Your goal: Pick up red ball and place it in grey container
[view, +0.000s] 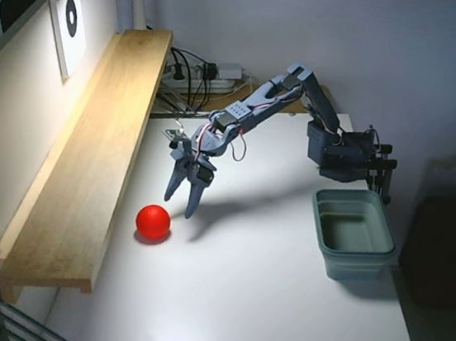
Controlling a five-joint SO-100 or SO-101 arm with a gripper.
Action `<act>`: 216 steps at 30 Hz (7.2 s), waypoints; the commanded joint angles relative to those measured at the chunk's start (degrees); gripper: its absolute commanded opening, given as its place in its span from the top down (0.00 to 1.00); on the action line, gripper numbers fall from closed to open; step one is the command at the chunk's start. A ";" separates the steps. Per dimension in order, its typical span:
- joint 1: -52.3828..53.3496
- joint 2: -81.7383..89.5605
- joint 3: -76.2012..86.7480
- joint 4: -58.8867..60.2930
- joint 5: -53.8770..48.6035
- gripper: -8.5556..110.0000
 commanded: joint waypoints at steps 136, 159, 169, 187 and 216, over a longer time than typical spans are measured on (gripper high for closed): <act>0.32 -18.90 -26.58 -3.45 0.09 0.61; 0.32 -19.60 -23.08 -7.63 0.09 0.61; 0.32 -20.37 -20.98 -10.52 0.09 0.61; 0.32 -20.97 -19.84 -12.25 0.09 0.61; 0.32 -20.97 -19.84 -12.25 0.09 0.73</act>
